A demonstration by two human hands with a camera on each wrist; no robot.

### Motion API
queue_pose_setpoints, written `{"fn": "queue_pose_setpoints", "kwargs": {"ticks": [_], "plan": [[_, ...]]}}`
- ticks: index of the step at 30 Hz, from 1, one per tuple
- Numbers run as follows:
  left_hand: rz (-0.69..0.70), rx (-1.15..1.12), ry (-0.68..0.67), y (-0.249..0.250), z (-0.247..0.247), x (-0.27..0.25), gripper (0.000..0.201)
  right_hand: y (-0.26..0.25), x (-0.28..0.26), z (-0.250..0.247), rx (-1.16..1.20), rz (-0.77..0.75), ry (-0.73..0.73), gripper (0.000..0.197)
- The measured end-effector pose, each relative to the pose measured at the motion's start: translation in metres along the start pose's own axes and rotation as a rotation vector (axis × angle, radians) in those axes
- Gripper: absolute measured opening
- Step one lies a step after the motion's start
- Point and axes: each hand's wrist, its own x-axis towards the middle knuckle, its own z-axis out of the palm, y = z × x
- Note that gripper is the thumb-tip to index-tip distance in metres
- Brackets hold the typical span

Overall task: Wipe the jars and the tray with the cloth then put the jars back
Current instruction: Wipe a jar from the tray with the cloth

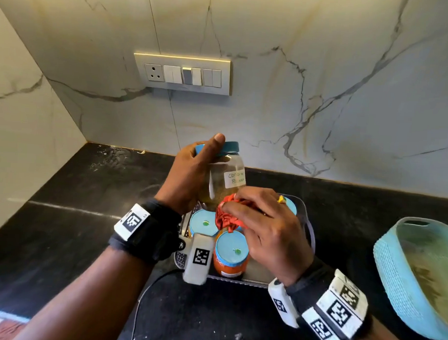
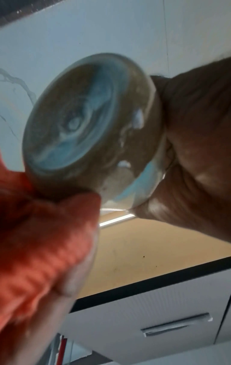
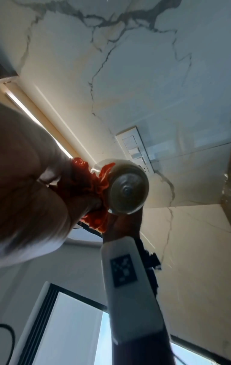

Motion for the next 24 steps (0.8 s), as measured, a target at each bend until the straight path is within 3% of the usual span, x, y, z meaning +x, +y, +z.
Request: {"fn": "queue_pose_setpoints", "kwargs": {"ticks": [7,10,13,19,24], "plan": [[0.048,0.015,-0.028,-0.002,0.007,-0.004,0.064,0.029,0.034,-0.01,0.182,0.266,0.246,0.04],[0.077,-0.07,0.026,0.005,0.006,-0.004,0.063,0.01,0.021,-0.008,0.133,0.172,0.192,0.038],[0.077,-0.108,0.044,0.007,0.0,-0.006,0.074,-0.002,0.006,-0.008,-0.008,0.023,0.086,0.032],[0.14,0.094,-0.031,-0.001,-0.004,-0.019,0.067,0.002,0.018,-0.011,0.057,0.062,0.198,0.039],[0.101,-0.027,0.054,-0.003,-0.009,-0.027,0.054,-0.015,0.011,-0.009,-0.113,-0.143,0.006,0.03]]}}
